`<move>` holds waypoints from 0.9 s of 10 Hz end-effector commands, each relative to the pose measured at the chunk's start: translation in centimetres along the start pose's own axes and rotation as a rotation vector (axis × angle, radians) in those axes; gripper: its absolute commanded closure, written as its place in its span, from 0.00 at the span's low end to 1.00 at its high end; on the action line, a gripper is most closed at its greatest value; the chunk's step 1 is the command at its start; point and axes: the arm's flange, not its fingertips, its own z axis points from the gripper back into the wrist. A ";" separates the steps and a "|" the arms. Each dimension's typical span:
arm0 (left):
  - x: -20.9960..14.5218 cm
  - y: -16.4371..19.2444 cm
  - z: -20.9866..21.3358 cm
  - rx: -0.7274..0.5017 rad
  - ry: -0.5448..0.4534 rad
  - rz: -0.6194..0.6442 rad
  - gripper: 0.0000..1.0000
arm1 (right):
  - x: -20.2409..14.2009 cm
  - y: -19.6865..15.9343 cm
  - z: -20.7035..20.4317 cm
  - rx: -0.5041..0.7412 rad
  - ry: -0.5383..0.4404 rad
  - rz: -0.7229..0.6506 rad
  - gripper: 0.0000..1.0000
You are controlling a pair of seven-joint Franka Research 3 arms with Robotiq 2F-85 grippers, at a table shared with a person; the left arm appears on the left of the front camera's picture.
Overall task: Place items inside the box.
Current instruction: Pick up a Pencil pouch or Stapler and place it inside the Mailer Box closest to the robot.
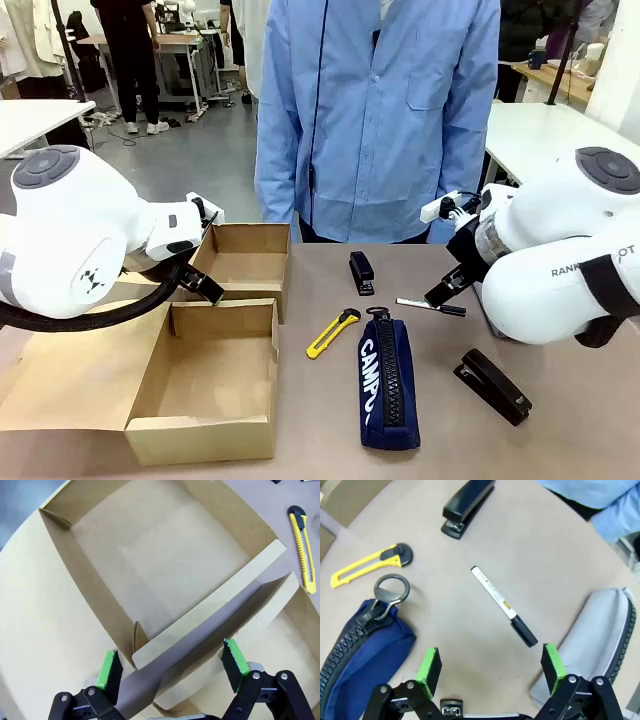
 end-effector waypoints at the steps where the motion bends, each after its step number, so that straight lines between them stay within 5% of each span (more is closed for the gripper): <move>1: 0.0 0.0 0.0 0.000 0.000 0.000 0.00 | 0.0 0.0 0.0 0.000 0.000 0.000 0.00; 9: 0.0 0.0 0.0 0.000 0.000 0.000 0.00 | 0.0 0.0 0.0 0.000 0.000 0.000 0.00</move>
